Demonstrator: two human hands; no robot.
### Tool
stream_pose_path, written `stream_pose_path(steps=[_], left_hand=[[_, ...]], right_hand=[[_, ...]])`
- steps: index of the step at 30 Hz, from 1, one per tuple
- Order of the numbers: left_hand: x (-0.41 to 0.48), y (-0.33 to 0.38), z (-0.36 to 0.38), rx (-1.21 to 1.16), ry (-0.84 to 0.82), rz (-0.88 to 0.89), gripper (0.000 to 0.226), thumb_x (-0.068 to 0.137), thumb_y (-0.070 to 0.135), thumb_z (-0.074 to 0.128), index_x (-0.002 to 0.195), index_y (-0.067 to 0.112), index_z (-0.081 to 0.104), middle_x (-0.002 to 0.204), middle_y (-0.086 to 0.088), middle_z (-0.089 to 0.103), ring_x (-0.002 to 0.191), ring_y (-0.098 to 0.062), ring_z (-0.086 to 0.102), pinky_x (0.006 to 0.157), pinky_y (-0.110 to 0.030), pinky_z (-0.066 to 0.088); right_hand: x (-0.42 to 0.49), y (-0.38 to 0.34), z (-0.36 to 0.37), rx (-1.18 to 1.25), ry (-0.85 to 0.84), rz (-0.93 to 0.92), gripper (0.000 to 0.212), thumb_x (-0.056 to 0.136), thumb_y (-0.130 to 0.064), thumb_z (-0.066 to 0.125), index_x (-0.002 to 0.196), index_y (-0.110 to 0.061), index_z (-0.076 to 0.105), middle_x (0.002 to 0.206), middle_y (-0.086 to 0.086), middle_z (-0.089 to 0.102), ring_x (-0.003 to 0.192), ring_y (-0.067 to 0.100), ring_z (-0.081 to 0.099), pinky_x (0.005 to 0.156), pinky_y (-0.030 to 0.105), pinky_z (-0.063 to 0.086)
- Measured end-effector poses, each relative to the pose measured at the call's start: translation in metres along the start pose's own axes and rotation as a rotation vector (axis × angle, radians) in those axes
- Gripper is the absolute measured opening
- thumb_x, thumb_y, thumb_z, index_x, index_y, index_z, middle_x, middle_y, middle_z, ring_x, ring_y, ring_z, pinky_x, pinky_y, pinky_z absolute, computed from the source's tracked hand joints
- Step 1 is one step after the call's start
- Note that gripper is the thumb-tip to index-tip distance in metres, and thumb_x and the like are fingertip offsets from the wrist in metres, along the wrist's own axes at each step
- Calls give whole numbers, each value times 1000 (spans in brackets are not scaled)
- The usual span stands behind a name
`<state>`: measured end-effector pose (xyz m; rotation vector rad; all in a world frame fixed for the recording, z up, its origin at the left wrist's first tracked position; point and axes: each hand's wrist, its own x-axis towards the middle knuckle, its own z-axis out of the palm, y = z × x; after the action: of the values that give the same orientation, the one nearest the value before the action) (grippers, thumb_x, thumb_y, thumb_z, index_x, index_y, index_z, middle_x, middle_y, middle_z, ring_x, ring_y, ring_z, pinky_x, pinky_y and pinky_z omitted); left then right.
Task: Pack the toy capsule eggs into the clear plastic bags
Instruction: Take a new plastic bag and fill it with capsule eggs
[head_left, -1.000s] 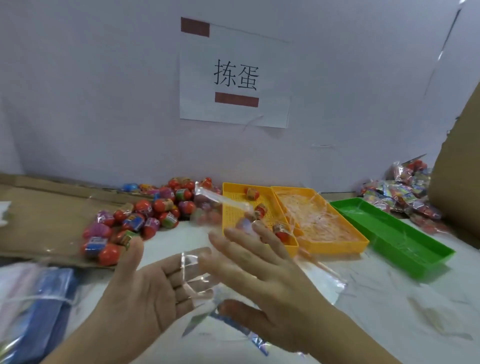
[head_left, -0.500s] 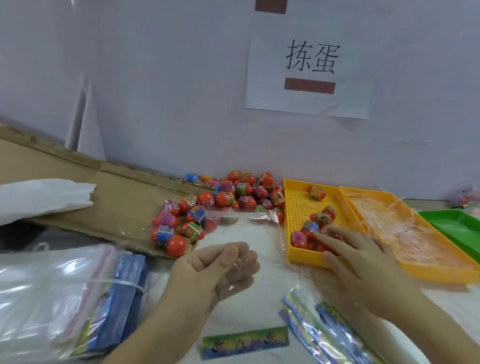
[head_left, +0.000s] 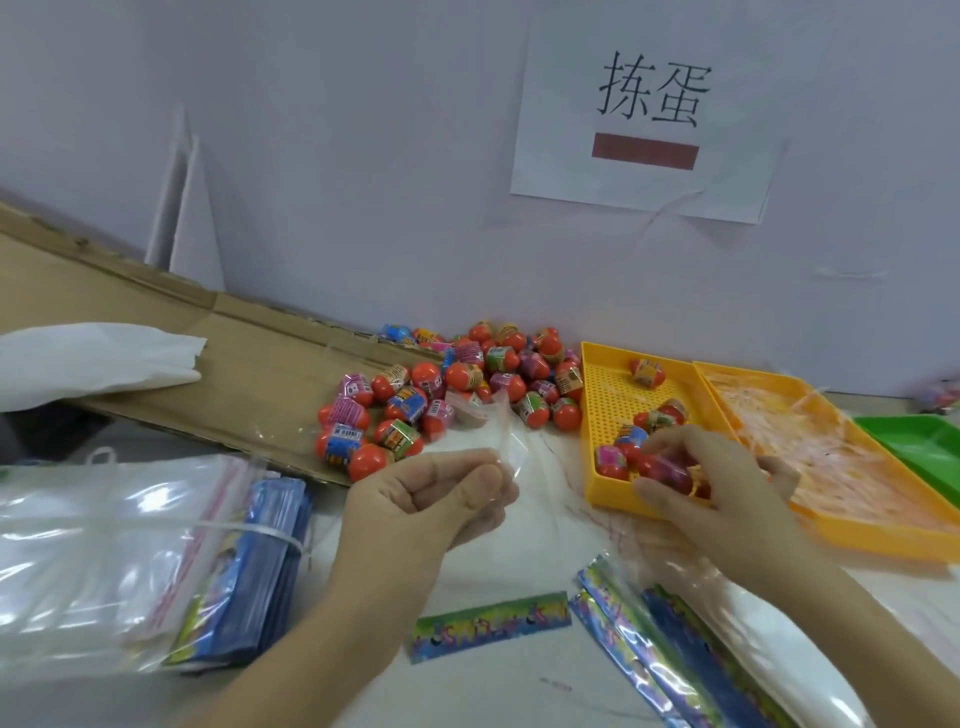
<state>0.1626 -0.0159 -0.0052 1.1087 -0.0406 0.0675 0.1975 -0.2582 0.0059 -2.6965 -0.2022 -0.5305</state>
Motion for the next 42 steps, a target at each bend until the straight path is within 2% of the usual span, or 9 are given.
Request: stream_pose_path(steps=[4, 9, 13, 17, 21, 24, 28, 32, 42], left_hand=[[-2, 1, 4, 41, 114, 184, 18, 71, 25, 67, 82, 20, 81, 88, -1, 78, 81, -18, 75, 67, -18, 57], [-5, -5, 1, 235, 237, 430, 20, 85, 31, 64, 103, 32, 71, 104, 15, 74, 99, -1, 68, 81, -12, 54], [-1, -7, -14, 1031, 147, 1075, 23, 88, 17, 64, 109, 24, 71, 100, 4, 56, 86, -10, 54, 78, -17, 45], [-10, -8, -2, 1697, -320, 429, 67, 80, 74, 34, 129, 34, 58, 124, 12, 50, 110, -14, 46, 93, -33, 36], [-11, -8, -5, 1657, -262, 288, 101, 65, 83, -12, 146, 43, 34, 135, 25, 43, 122, -2, 37, 98, -26, 30], [-6, -5, -9, 1672, -164, 304, 64, 92, 66, 8, 151, 44, 19, 136, 23, 45, 126, -3, 41, 102, -26, 39], [-2, -9, -13, 1865, -372, 142, 76, 95, 66, 24, 154, 33, -10, 164, 12, -2, 150, -9, -2, 118, -27, -1], [-1, -5, -14, 1757, -264, 226, 42, 89, 67, 41, 122, 42, 42, 126, 22, 49, 121, -7, 42, 93, -18, 30], [-1, 8, -15, 1195, 74, 365, 17, 75, 46, 71, 70, 35, 59, 68, 20, 60, 64, -1, 55, 55, -26, 38]], right_hand=[[7, -9, -5, 51, 225, -118, 39, 91, -3, 57, 101, -40, 48, 90, -13, 59, 83, -7, 55, 86, 22, 14], [15, -8, -3, -481, -190, 26, 30, 100, -44, 29, 123, -48, 47, 115, -15, 51, 110, 12, 44, 90, 40, 20], [14, -5, 2, -401, -184, 68, 34, 99, -44, 21, 121, -47, 47, 108, -16, 52, 105, 12, 45, 78, 37, 17], [10, 5, 5, -378, -159, 58, 39, 96, -50, 16, 116, -46, 49, 106, -15, 52, 105, 12, 46, 71, 34, 9], [9, 8, 5, -179, -34, 12, 28, 100, -36, 36, 123, -41, 51, 108, -11, 57, 111, 18, 50, 76, 32, 14], [6, 5, 5, 13, 184, -58, 28, 99, -28, 44, 125, -29, 56, 111, -9, 58, 113, 21, 53, 91, 30, 20], [-1, -8, 1, 192, 318, -166, 32, 95, -32, 45, 121, -22, 60, 101, -14, 57, 93, 13, 60, 89, 35, 42], [-8, -22, -6, 501, 342, -139, 18, 87, -30, 57, 105, -32, 61, 89, -14, 65, 76, -1, 66, 68, 9, 48], [-23, -58, -3, 1152, 39, -41, 28, 70, -50, 71, 92, -34, 77, 86, -6, 74, 78, 10, 68, 71, 23, 57]])
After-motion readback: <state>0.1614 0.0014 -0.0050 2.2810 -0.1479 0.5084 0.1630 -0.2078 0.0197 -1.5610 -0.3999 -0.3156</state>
